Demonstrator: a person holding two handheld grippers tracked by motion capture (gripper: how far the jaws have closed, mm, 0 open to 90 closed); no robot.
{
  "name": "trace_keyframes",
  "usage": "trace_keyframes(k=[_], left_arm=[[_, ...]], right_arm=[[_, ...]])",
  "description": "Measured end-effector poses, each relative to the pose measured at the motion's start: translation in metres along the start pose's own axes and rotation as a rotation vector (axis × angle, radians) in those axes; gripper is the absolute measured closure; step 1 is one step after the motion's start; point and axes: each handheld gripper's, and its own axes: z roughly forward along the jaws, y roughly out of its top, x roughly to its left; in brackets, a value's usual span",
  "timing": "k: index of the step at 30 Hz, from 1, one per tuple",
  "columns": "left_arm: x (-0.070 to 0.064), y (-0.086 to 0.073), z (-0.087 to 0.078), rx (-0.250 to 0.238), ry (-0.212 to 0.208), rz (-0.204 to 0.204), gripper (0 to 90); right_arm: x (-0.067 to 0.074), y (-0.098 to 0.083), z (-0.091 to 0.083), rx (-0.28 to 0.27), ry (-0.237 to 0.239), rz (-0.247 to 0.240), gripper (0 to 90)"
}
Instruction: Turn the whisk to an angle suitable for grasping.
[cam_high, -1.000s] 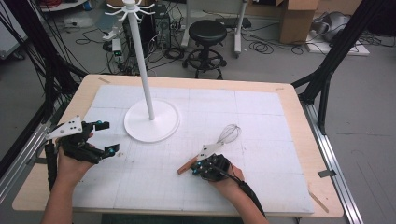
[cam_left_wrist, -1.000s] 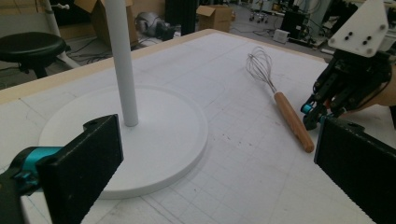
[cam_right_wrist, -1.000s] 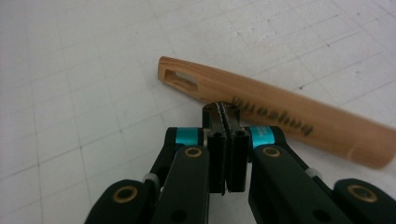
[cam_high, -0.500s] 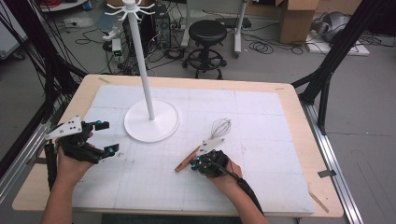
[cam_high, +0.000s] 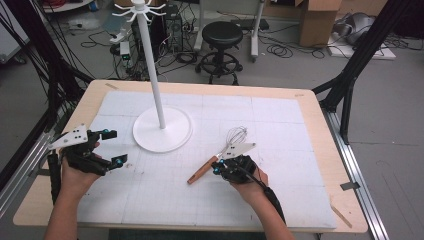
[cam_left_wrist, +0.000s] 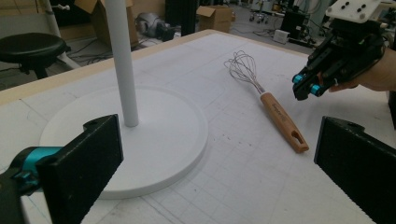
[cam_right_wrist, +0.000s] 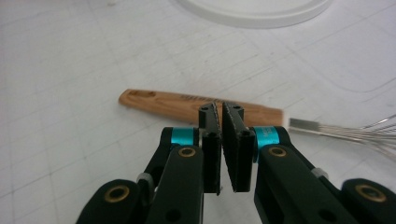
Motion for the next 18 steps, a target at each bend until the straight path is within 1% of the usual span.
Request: trace_keyframes(k=[2, 4, 5, 6, 7, 8, 9, 12, 14, 15, 16, 18], left_arm=[[0.0, 0.0, 0.001, 0.002, -0.001, 0.003, 1.8], [0.0, 0.0, 0.001, 0.003, -0.002, 0.002, 1.8], [0.0, 0.0, 0.001, 0.004, -0.001, 0.002, 1.8], [0.0, 0.0, 0.001, 0.004, -0.001, 0.002, 1.8], [0.0, 0.0, 0.001, 0.002, -0.002, 0.0, 1.8], [0.0, 0.0, 0.001, 0.002, -0.001, 0.005, 1.8], [0.0, 0.0, 0.0, 0.001, -0.002, 0.003, 1.8], [0.001, 0.0, -0.002, -0.005, 0.002, 0.002, 1.8], [0.002, 0.0, -0.003, -0.004, 0.005, 0.003, 1.8], [0.002, 0.0, -0.003, -0.004, 0.004, 0.003, 1.8], [0.001, 0.0, -0.003, -0.005, 0.003, 0.0, 1.8], [0.001, 0.0, -0.002, -0.002, 0.001, 0.006, 1.8]], right_arm=[[-0.005, 0.002, -0.001, -0.005, -0.024, 0.007, 86.3], [-0.012, 0.003, 0.0, -0.01, -0.059, 0.021, 87.1], [-0.016, 0.004, 0.001, -0.004, -0.079, 0.021, 87.4], [-0.021, 0.006, 0.003, 0.01, -0.118, 0.021, 87.5], [-0.025, 0.007, 0.003, 0.02, -0.14, 0.022, 87.5], [-0.027, 0.008, 0.004, 0.026, -0.149, 0.03, 87.5], [-0.031, 0.009, 0.004, 0.028, -0.165, 0.02, 87.0], [-0.033, 0.008, 0.002, 0.042, -0.166, 0.021, 82.3], [-0.032, 0.006, 0.002, 0.06, -0.163, 0.006, 81.1], [-0.03, 0.006, 0.002, 0.064, -0.16, 0.001, 78.2], [-0.029, 0.006, 0.001, 0.065, -0.156, -0.001, 75.4], [-0.026, 0.007, 0.0, 0.048, -0.132, -0.01, 70.2]])
